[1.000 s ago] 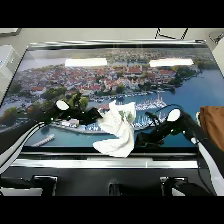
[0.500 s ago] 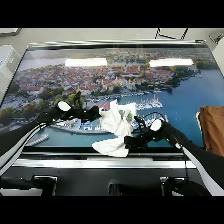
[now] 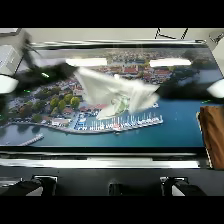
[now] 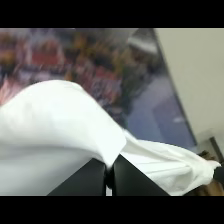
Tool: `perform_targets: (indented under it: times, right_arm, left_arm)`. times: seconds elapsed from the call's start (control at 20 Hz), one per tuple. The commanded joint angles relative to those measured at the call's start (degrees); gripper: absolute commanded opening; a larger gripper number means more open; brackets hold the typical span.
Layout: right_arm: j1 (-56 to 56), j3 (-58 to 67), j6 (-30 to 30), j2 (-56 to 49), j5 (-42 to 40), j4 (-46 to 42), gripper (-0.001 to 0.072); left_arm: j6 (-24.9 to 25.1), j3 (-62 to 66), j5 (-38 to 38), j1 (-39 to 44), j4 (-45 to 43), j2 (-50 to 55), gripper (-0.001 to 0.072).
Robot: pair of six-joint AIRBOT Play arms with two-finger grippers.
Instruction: Fold the clothes and pants, and hang the long-sleeved shirts on hangers.
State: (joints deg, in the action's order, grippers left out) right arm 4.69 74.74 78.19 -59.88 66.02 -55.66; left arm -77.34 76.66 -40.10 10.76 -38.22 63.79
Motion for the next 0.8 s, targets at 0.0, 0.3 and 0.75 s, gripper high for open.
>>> perform_targets:
  times: [0.0,0.3,0.75]
  right_arm:
    - [8.7,16.1,-0.2,9.0,-2.8,-2.9,0.0042]
    - [8.7,19.3,-3.2,21.2,-16.7,0.6,0.0043]
    - [8.6,13.0,5.2,7.2,22.6,1.6,0.0042]
  left_arm:
    - [1.5,6.8,7.1,-1.0,-0.9,-14.6,0.0022]
    - [1.3,6.8,14.5,0.5,-0.8,-28.5,0.0021]
    - [1.3,-7.8,7.6,0.4,-8.9,-18.9,0.0022]
